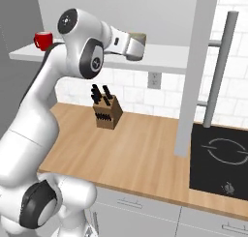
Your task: Gather all objects into one cabinet and sort the glasses and bowls to opposite sides.
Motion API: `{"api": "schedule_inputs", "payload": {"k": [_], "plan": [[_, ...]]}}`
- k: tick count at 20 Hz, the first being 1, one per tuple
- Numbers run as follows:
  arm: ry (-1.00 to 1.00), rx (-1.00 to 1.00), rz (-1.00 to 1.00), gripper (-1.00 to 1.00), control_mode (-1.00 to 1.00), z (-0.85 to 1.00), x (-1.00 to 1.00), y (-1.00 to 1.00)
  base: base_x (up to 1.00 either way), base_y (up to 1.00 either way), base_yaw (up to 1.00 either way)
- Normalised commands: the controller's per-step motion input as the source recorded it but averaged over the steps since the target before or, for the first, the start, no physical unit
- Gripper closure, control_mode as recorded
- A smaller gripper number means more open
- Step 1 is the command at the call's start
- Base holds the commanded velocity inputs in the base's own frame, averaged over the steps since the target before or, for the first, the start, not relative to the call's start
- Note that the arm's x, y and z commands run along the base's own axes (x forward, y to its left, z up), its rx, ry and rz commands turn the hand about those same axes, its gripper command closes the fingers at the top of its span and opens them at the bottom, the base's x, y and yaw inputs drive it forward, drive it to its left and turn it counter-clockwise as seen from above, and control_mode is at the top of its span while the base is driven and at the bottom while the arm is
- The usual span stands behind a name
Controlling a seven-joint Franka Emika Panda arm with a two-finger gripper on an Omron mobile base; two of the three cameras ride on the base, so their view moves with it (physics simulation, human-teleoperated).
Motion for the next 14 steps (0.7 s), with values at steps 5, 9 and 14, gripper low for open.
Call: {"api": "schedule_inputs", "payload": {"k": [5, 9, 14], "plan": [[0.0, 0.08, -0.01, 1.0, -1.0, -0.15, 0.99, -0.16, 0.0, 0.0, 0.0], [0.0, 0.04, 0.0, 1.0, -1.0, -0.07, 0.76, -0.38, 0.0, 0.0, 0.0], [0.0, 0.01, 0.0, 1.0, -1.0, -0.16, 0.33, -0.57, 0.0, 0.0, 0.0]]}}
